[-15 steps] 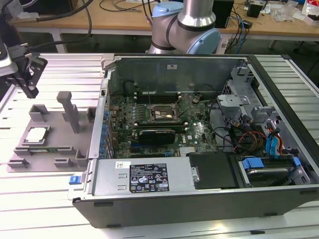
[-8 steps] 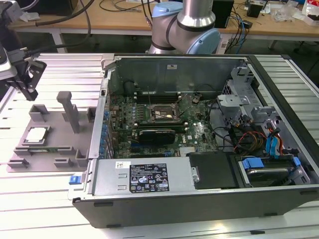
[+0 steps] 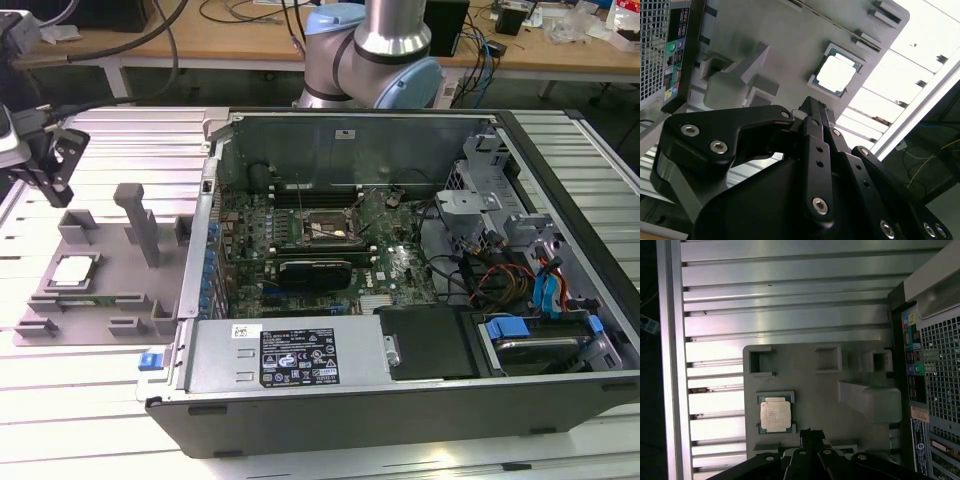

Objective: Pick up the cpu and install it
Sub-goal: 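Reach for the cpu, then pick up the cpu and move it towards the insertion slot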

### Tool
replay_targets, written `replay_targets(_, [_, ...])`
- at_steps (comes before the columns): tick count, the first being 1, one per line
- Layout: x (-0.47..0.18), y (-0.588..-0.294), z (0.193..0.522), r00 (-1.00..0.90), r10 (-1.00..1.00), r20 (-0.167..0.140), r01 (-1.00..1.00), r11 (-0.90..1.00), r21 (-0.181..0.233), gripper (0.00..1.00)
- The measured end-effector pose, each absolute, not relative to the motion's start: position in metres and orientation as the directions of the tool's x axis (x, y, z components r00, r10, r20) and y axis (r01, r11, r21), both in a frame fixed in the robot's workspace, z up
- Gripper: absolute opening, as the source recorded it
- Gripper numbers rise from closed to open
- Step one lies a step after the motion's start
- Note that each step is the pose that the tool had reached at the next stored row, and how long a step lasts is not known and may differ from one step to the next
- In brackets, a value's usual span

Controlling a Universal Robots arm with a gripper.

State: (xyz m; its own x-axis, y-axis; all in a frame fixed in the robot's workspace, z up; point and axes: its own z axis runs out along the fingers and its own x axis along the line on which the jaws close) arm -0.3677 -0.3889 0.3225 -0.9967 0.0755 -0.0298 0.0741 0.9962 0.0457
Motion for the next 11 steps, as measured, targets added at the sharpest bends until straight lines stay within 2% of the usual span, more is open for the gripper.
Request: replay_targets(11, [-0.3707, -0.3889, 0.3199, -0.997, 0.076, -0.03, 0.074, 0.996, 0.046, 0.11])
